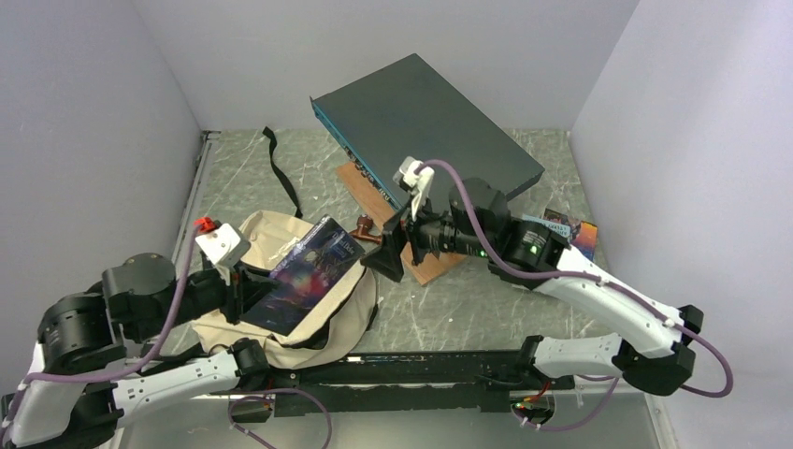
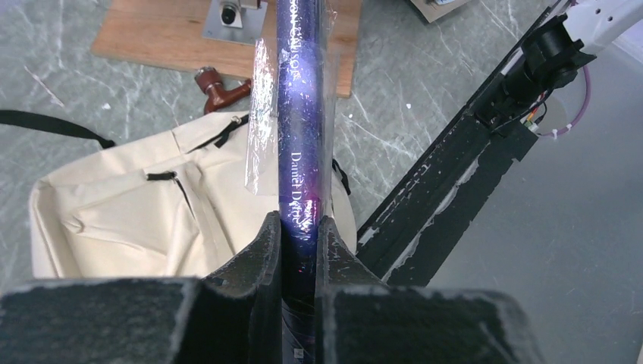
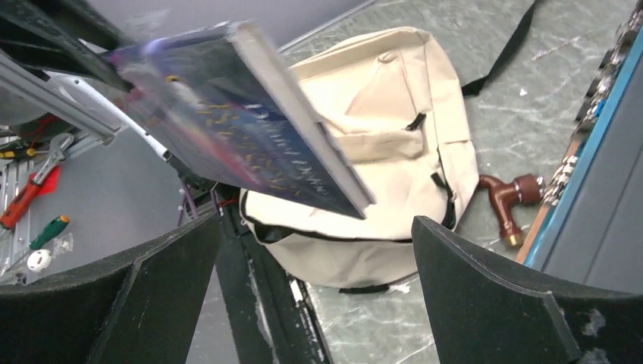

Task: Pack the student bag
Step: Pick up the book from the center of the board.

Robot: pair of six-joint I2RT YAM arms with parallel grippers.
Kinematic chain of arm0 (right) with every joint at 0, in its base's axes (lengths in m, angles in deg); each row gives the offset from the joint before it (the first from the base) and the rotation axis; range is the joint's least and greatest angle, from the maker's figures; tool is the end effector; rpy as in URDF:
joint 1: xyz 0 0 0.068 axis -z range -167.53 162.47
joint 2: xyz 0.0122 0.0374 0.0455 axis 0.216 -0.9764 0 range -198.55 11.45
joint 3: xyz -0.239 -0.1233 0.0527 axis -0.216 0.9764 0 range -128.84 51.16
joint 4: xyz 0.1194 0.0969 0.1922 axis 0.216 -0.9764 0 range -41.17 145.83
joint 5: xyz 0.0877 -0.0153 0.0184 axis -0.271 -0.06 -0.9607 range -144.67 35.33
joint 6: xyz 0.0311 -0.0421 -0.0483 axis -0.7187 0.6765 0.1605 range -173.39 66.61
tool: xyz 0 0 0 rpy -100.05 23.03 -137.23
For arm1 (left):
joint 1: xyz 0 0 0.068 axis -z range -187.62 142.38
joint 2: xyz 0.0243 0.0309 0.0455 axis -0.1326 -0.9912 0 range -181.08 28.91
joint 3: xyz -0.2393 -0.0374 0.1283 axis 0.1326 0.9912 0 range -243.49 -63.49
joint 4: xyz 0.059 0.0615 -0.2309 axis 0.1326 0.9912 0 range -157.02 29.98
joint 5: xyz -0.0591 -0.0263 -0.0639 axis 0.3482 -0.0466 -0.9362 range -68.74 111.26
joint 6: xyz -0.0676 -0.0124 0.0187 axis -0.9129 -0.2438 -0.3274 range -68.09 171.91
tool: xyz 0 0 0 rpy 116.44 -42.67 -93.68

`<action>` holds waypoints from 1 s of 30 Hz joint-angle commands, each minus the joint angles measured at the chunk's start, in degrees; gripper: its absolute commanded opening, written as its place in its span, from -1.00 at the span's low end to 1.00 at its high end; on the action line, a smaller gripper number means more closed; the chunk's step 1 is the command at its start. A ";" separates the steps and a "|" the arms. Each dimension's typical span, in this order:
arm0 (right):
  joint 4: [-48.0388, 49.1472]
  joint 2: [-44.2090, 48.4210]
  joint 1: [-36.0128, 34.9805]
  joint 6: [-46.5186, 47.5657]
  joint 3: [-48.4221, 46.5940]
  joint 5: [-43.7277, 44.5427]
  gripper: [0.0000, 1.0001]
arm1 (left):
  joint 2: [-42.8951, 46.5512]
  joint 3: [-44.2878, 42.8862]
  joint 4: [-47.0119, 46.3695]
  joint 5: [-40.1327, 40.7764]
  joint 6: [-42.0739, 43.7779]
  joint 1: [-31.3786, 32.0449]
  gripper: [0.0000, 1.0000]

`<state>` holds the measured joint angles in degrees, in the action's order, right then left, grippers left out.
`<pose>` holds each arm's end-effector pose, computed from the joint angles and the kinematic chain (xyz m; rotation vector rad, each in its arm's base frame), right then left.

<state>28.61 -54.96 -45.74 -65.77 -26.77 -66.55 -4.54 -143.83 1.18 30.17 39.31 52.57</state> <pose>0.1226 0.2208 0.4256 -0.9087 1.7510 1.0283 0.0247 -0.0250 0.4197 0.7090 1.8719 -0.6850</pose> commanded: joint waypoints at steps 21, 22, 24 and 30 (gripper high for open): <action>16.01 -10.48 2.63 -2.68 -0.20 -43.06 0.95 | 1.26 -2.23 -11.94 -14.63 3.14 -0.06 -1.00; 16.04 -10.02 1.46 -2.74 0.65 -41.95 0.93 | 1.27 -2.00 -12.12 -14.62 3.08 -0.07 -1.00; 18.42 -8.14 -0.45 -4.89 3.58 -38.75 0.88 | 1.27 -1.71 -12.65 -15.00 3.06 -0.07 -1.00; 25.91 -2.05 -0.93 -13.19 11.90 -33.56 0.18 | 1.11 -0.84 -13.76 -15.94 2.66 -0.07 -1.00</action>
<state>46.23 -62.26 -46.81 -72.37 -17.70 -103.59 -4.27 -144.04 -0.48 14.80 42.50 52.63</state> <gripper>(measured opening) 0.751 0.143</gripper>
